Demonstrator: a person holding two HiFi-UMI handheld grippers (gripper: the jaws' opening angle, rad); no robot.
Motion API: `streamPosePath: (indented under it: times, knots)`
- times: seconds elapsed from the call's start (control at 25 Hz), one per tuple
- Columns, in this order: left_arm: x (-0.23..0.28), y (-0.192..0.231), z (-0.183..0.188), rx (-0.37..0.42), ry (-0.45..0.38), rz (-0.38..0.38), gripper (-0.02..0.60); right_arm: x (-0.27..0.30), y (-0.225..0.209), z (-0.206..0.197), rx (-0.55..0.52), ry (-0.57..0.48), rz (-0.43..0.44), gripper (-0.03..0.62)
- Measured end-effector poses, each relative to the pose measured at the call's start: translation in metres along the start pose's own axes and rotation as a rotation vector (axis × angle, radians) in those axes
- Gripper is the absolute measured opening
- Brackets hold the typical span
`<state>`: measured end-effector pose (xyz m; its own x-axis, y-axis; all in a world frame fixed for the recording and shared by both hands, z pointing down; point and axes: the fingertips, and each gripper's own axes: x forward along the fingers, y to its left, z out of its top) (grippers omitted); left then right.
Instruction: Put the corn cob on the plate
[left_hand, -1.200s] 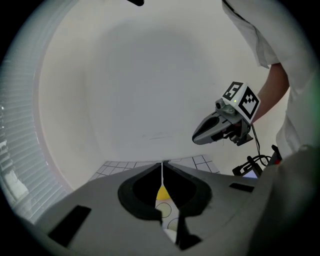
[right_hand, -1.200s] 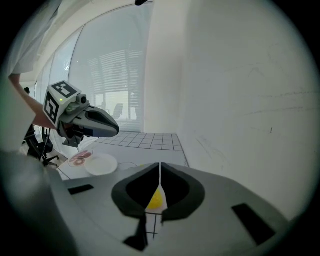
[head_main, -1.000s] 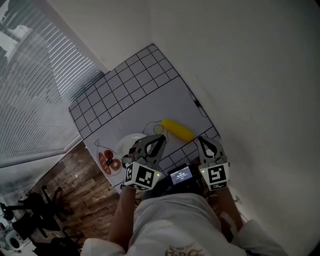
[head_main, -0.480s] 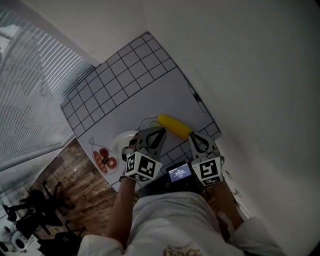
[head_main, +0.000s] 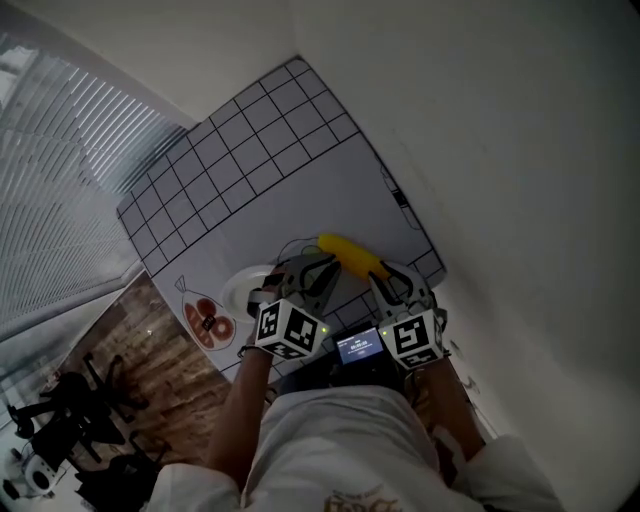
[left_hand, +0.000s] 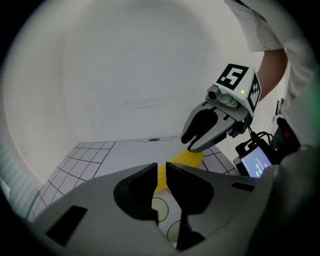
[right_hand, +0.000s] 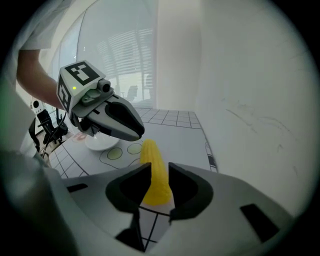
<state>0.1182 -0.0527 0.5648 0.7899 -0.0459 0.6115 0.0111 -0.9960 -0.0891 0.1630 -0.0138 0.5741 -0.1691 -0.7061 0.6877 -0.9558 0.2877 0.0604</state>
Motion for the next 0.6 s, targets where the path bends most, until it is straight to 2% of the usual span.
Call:
streamPosePath:
  times: [0.12,0.36,0.44,0.6]
  knots:
    - [0.006,-0.002,-0.007,0.0,0.024,-0.024,0.092,0.007,0.005,-0.003,-0.024,0.034,0.027,0.156]
    - [0.013,0.0,-0.011,0.004,0.038,-0.046,0.112,0.009,0.004,-0.003,-0.014,0.029,0.063,0.178]
    - [0.015,0.0,-0.013,0.005,0.043,-0.055,0.132,0.012,0.009,0.0,-0.017,0.027,0.095,0.229]
    - [0.017,-0.003,-0.016,0.008,0.056,-0.072,0.149,0.019,0.017,-0.007,-0.037,0.091,0.126,0.264]
